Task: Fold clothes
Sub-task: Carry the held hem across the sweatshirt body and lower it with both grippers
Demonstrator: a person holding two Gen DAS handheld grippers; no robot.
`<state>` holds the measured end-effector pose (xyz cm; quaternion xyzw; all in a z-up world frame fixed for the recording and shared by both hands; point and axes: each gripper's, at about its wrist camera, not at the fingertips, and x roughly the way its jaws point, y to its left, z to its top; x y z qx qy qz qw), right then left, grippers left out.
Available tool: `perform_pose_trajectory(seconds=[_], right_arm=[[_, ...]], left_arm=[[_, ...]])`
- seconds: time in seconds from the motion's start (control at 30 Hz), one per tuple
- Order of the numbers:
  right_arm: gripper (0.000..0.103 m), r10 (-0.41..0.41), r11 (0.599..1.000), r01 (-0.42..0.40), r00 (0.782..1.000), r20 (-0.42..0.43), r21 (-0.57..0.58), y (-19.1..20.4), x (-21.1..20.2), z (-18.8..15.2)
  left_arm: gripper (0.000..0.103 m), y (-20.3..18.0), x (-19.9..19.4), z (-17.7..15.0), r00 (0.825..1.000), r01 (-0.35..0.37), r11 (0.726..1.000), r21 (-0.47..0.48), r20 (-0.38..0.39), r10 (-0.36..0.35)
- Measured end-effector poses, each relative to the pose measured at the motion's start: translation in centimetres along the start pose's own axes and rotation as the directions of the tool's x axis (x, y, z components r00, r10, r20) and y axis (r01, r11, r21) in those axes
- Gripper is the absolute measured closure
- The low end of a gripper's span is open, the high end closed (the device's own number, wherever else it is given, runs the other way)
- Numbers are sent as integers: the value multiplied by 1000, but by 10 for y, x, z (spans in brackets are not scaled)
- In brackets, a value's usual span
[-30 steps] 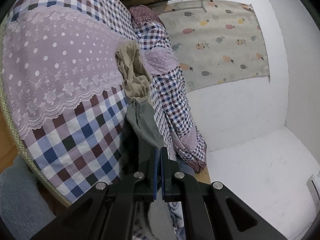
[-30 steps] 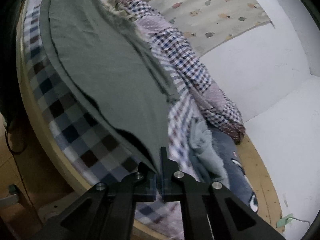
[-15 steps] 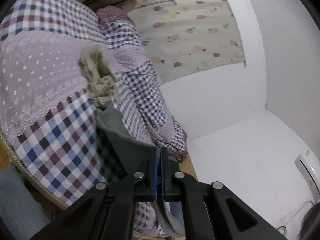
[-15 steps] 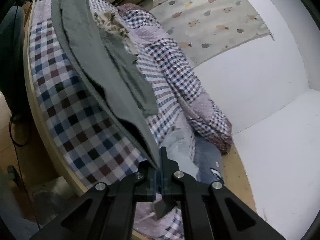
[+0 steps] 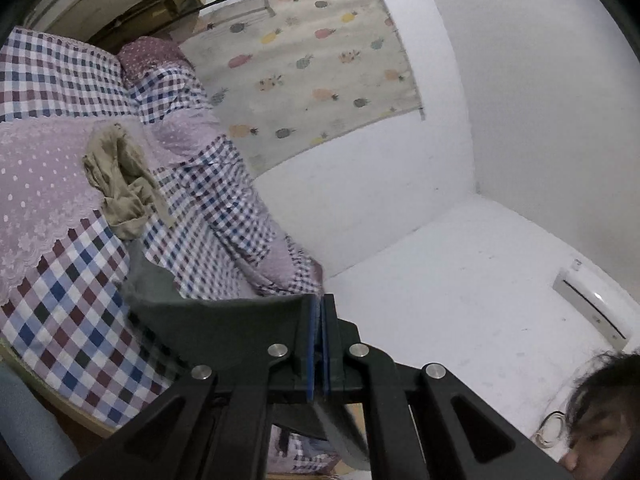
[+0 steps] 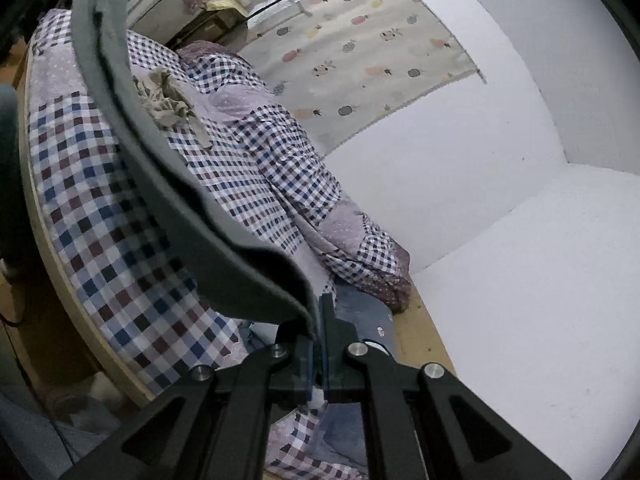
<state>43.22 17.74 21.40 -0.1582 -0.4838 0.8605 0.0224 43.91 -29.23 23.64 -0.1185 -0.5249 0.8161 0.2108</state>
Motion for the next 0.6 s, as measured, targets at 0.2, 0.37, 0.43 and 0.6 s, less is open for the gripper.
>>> perform_pose_trajectory(seconds=[0.2, 0.37, 0.43, 0.6], right_arm=[[103, 49, 999, -49, 999, -14, 3, 2, 43, 3], [103, 79, 997, -80, 996, -28, -25, -1, 105, 16], [103, 87, 996, -88, 996, -36, -33, -5, 130, 24], [103, 106, 993, -109, 993, -58, -52, -14, 193, 46]], left_arm=[[103, 32, 62, 31, 989, -144, 988, -50, -33, 142], [103, 46, 120, 63, 975, -219, 975, -42, -38, 217], [102, 50, 142, 76, 969, -244, 969, -42, -39, 243], [102, 66, 201, 112, 950, -313, 950, -23, -33, 312]])
